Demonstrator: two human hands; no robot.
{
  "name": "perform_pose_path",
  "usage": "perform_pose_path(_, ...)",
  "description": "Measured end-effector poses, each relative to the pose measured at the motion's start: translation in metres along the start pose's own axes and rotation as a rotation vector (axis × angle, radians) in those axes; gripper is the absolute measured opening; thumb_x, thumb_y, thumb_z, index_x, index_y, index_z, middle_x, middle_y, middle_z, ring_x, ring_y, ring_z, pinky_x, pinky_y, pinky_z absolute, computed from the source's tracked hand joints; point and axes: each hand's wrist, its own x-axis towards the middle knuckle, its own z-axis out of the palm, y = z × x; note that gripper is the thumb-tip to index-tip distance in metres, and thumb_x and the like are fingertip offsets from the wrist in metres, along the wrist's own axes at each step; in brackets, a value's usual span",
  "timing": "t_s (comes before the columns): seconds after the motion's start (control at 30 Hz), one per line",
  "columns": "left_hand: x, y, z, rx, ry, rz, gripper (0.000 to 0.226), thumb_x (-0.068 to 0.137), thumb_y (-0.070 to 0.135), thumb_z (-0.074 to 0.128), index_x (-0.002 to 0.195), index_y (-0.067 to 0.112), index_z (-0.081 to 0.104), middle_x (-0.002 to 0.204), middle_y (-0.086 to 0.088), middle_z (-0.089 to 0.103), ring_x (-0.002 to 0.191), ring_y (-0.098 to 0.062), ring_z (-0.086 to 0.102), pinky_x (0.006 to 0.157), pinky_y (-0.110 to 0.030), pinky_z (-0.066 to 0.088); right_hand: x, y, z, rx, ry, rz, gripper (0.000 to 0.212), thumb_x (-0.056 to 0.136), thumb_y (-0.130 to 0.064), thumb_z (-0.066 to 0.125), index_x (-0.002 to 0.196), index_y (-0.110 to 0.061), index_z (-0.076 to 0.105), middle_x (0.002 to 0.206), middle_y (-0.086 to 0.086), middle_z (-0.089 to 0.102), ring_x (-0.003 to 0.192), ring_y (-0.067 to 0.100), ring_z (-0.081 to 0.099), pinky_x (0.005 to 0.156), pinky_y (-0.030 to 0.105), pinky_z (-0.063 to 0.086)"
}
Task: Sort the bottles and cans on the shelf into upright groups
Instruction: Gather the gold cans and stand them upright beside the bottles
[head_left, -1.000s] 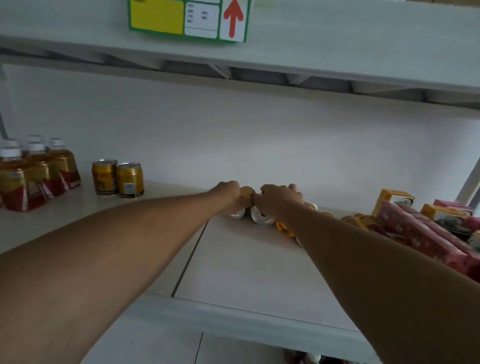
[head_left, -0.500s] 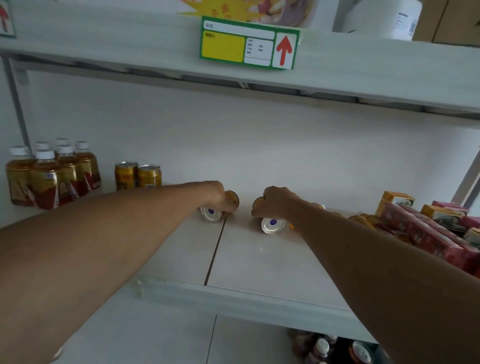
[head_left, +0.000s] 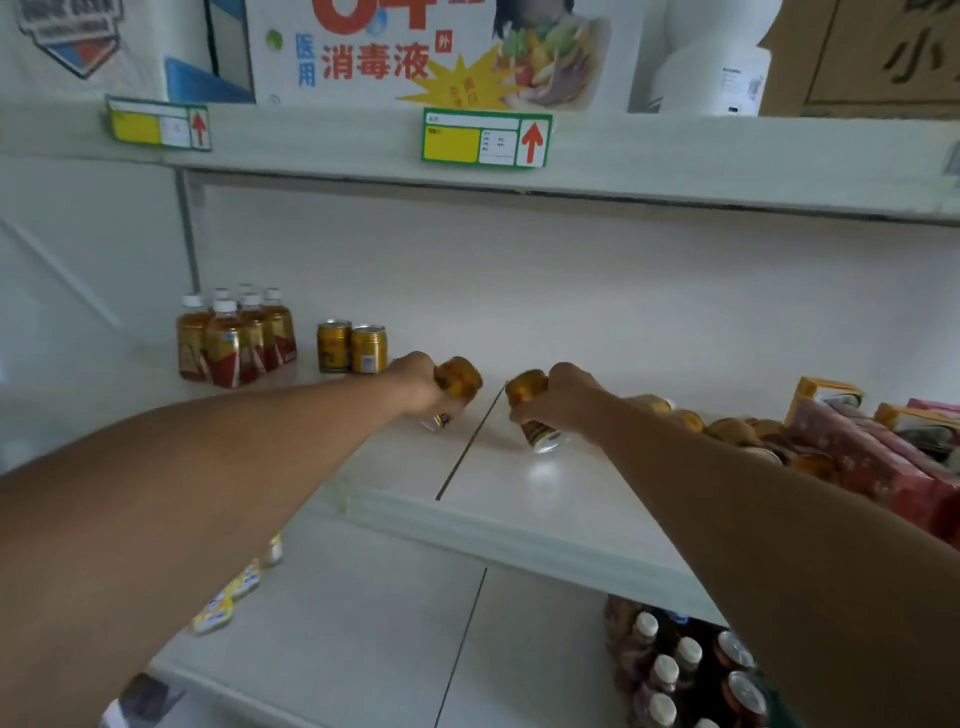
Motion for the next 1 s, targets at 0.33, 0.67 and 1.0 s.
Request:
perform_pose_path(0.33,-0.096,-0.048,-0.023,-0.287,0.273,-0.085,0.058,0.073,0.042,0.094,0.122,0.023,0.069,0.114,0.001,0.073,0.105,-0.020,0.069,0.079,-0.030,0.052,-0.049,-0.018,0.021,0.449,0.014,-0.162,0.079,0.080,-0.034,0.094,0.143,-0.017,0.050,0.125,0.007,0.063,0.111,0.026,0.065,0.090,0.041,0.059)
perform_pose_path(0.67,-0.122,-0.133,-0.070,-0.393,0.311,-0.099,0.069,0.079,0.046,0.092,0.135,0.023,0.058,0.115,0.002,0.066,0.108,-0.021,0.066,0.084,-0.034,0.052,-0.075,-0.095,0.054,0.449,0.053,-0.186,0.068,0.082,-0.038,0.092,0.136,-0.016,0.058,0.120,0.005,0.066,0.112,0.026,0.066,0.100,0.048,0.058)
perform_pose_path(1.0,-0.118,-0.202,-0.088,-0.481,0.261,-0.069,0.075,0.081,0.037,0.094,0.142,0.022,0.055,0.128,-0.001,0.068,0.120,-0.024,0.066,0.095,-0.037,0.052,-0.073,-0.150,0.116,0.580,0.069,-0.176,0.073,0.083,-0.036,0.093,0.143,-0.025,0.052,0.105,-0.013,0.060,0.090,0.004,0.060,0.065,0.023,0.048)
